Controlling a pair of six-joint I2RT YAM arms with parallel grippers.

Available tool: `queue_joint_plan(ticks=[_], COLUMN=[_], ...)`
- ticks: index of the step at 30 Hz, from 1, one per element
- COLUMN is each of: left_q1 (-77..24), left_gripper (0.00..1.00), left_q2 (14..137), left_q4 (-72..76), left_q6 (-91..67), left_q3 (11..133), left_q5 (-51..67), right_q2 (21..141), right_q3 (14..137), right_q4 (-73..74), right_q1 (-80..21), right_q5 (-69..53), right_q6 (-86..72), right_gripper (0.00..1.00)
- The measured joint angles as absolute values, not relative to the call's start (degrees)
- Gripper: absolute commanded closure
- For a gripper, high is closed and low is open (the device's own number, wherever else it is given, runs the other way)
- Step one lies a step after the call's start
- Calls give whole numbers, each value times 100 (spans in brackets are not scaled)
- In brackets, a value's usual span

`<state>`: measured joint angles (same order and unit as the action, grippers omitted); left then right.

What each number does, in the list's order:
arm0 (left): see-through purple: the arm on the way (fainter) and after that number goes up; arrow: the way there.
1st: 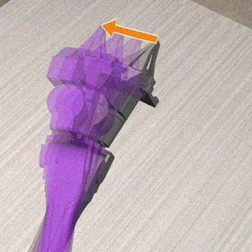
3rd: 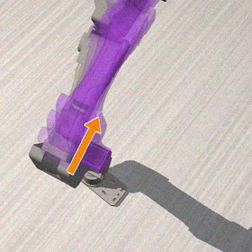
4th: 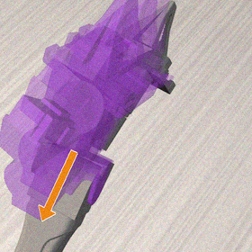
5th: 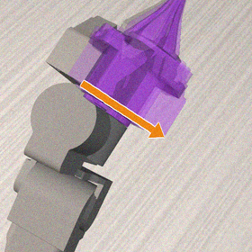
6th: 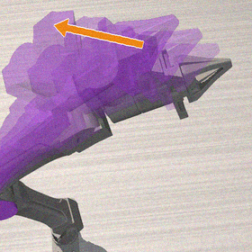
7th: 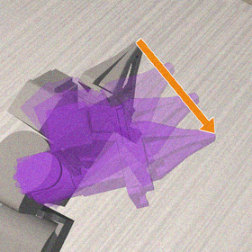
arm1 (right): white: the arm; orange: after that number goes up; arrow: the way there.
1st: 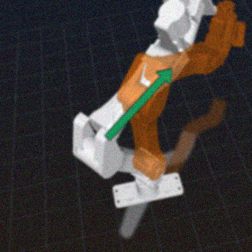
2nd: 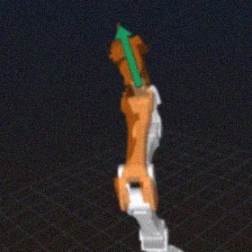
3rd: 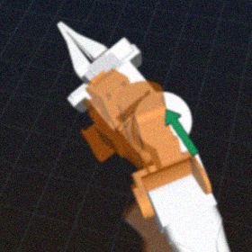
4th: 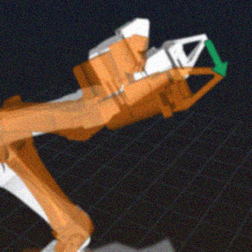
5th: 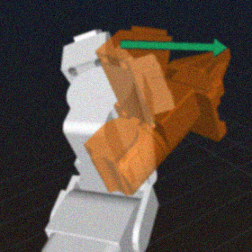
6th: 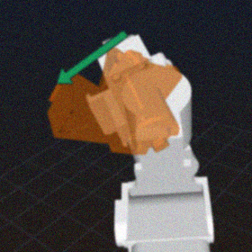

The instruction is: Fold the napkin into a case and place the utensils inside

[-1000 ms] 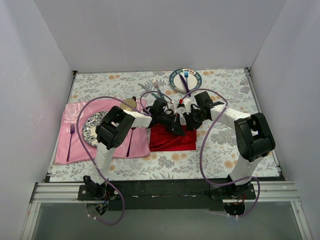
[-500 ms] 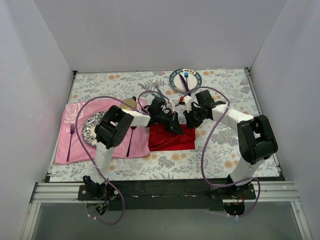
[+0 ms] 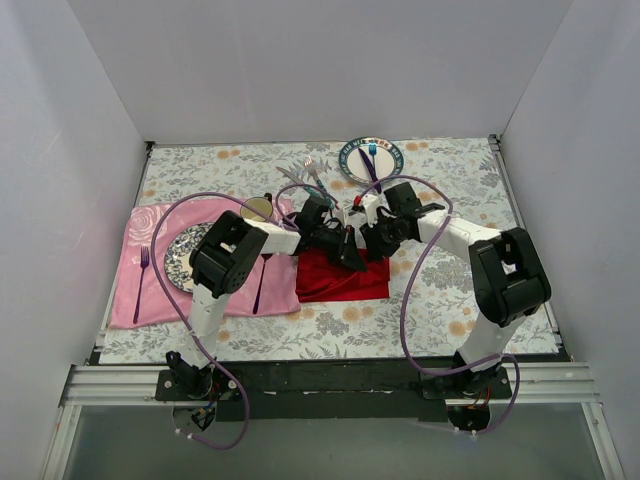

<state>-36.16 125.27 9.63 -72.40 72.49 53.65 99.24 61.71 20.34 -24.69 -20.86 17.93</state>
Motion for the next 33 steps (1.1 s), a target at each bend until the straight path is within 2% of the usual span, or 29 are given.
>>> queue_joint_plan(ticks=[6, 9, 14, 33], left_q1=[-3616, -3616, -3616, -3616], left_gripper=[100, 100, 100, 100], left_q2=[12527, 12527, 12527, 12527], left_q4=[963, 963, 963, 963], left_q6=[-7240, -7240, -7242, -7511], left_q3=[7249, 7249, 7249, 7244], left_q5=[5363, 5363, 5363, 5365], right_q2=[9988, 10018, 10186, 9603], right_q3=[6171, 6171, 6182, 6047], right_q4=[2003, 1935, 1898, 1828], right_q1=[-2591, -2646, -2692, -2661], right_q5=[-1946, -1798, -1577, -1503], right_q6=[1765, 1767, 1789, 1997], right_gripper=[72, 77, 99, 99])
